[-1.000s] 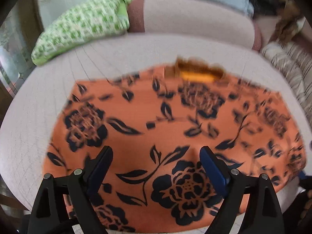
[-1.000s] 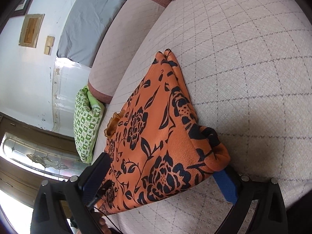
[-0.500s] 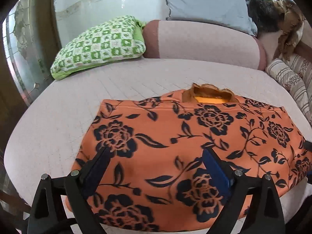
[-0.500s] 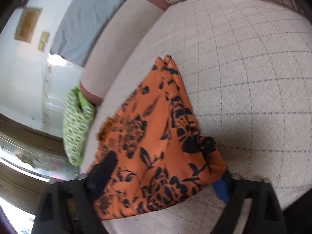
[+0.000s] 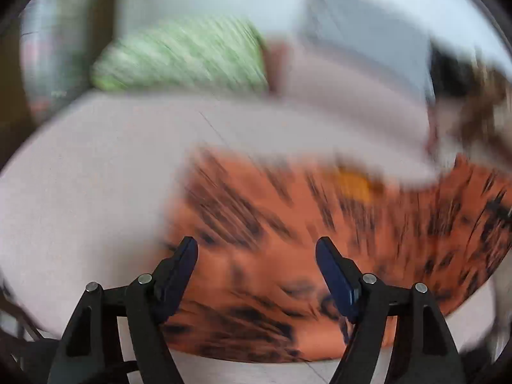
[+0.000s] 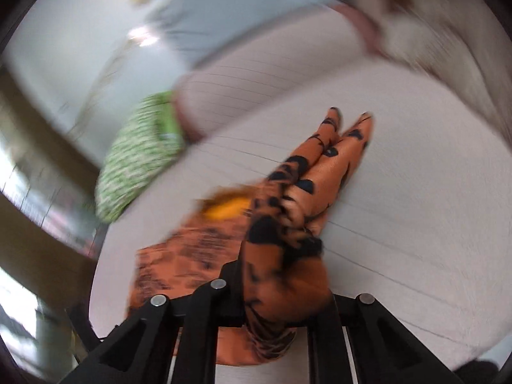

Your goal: Fold small clothes

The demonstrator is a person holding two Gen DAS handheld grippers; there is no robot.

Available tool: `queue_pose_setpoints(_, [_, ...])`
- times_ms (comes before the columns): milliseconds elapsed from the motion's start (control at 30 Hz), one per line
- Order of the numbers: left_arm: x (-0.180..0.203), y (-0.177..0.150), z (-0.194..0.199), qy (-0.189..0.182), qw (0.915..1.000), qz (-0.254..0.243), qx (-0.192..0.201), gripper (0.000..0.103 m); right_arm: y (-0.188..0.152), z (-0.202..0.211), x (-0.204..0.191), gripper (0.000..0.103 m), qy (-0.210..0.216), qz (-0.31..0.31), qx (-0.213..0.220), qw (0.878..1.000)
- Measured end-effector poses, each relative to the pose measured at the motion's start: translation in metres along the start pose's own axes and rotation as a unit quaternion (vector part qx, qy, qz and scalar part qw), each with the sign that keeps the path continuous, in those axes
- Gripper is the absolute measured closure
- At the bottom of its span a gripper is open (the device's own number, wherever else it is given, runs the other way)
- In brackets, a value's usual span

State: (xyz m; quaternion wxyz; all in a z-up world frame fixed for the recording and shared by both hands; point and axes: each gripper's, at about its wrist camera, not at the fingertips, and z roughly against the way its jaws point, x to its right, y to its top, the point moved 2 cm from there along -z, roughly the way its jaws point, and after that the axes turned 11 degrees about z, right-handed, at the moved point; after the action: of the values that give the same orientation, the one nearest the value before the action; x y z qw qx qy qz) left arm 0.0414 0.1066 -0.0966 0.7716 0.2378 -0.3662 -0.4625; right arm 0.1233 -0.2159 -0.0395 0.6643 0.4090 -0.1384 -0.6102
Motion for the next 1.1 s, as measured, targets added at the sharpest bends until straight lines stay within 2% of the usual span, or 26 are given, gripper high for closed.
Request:
queue_pose_setpoints(33, [-0.02, 0.014, 0.024, 0.009, 0.9984, 0.028, 0.049, 0.023, 0.009, 0.001, -0.037, 0.09, 0.012, 0.041, 0.007, 0.999])
queue_pose_setpoints(67, [-0.041, 0.024, 0.041, 0.025, 0.995, 0.053, 0.081, 0.022, 0.011, 0.001, -0.061, 0.09, 0.023, 0.063, 0.009, 0.998])
queue_pose_setpoints(167, [-0.093, 0.033, 0.059, 0.068, 0.9855, 0.114, 0.106, 0.021, -0.001, -0.021, -0.139, 0.09, 0.053, 0.129, -0.008, 0.99])
queue_pose_setpoints(233, [-0.125, 0.028, 0.053, 0.096, 0.9795, 0.147, 0.099, 0.021, -0.022, -0.055, -0.173, 0.09, 0.067, 0.15, -0.045, 0.985])
queue_pose_setpoints(300, [-0.149, 0.016, 0.037, 0.109, 0.9779, 0.167, 0.063, 0.021, -0.061, -0.117, -0.198, 0.09, 0.07, 0.175, -0.133, 0.973])
queue_pose_setpoints(333, [-0.155, 0.012, 0.031, 0.11, 0.9769, 0.177, 0.046, 0.022, -0.083, -0.151, -0.197, 0.089, 0.075, 0.156, -0.189, 0.967])
queue_pose_setpoints(367, [-0.16, 0.011, 0.027, 0.098, 0.9757, 0.194, 0.03, 0.022, -0.095, -0.167, -0.195, 0.089, 0.08, 0.14, -0.209, 0.964])
queue_pose_setpoints(400, [-0.16, 0.013, 0.028, 0.079, 0.9771, 0.195, 0.036, 0.022, -0.097, -0.168, -0.194, 0.088, 0.081, 0.132, -0.198, 0.968])
queue_pose_setpoints(467, [-0.156, 0.016, 0.031, 0.082, 0.98, 0.173, 0.056, 0.021, -0.087, -0.157, -0.197, 0.089, 0.086, 0.123, -0.187, 0.971])
queue_pose_setpoints(667, [-0.145, 0.022, 0.024, 0.068, 0.9835, 0.159, 0.053, 0.021, -0.058, -0.117, -0.209, 0.089, 0.104, 0.137, -0.138, 0.975])
queue_pose_setpoints(767, [-0.148, 0.022, 0.021, 0.069, 0.982, 0.168, 0.051, 0.021, -0.077, -0.124, -0.22, 0.087, 0.119, 0.148, -0.155, 0.969])
queue_pose_setpoints(833, [-0.151, 0.018, 0.025, 0.067, 0.9813, 0.175, 0.044, 0.021, -0.105, -0.151, -0.221, 0.08, 0.118, 0.158, -0.194, 0.961])
queue_pose_setpoints(867, [-0.15, 0.015, 0.026, 0.065, 0.9819, 0.173, 0.041, 0.021, -0.111, -0.155, -0.219, 0.073, 0.12, 0.165, -0.198, 0.959])
queue_pose_setpoints(933, [-0.145, 0.013, 0.027, 0.053, 0.9855, 0.158, 0.034, 0.021, -0.109, -0.146, -0.216, 0.07, 0.134, 0.164, -0.172, 0.962])
queue_pose_setpoints(967, [-0.143, 0.012, 0.028, 0.045, 0.9869, 0.151, 0.033, 0.021, -0.105, -0.14, -0.214, 0.051, 0.146, 0.157, -0.171, 0.962])
queue_pose_setpoints(1000, [-0.139, 0.012, 0.029, 0.035, 0.9885, 0.145, 0.027, 0.021, -0.1, -0.133, -0.212, 0.02, 0.158, 0.146, -0.17, 0.962])
queue_pose_setpoints(1033, [-0.134, 0.011, 0.028, 0.021, 0.9898, 0.14, 0.013, 0.021, -0.097, -0.123, -0.209, 0.014, 0.166, 0.139, -0.157, 0.964])
queue_pose_setpoints(1100, [-0.123, 0.009, 0.029, -0.013, 0.9909, 0.134, -0.009, 0.021, -0.089, -0.101, -0.197, 0.014, 0.178, 0.134, -0.126, 0.967])
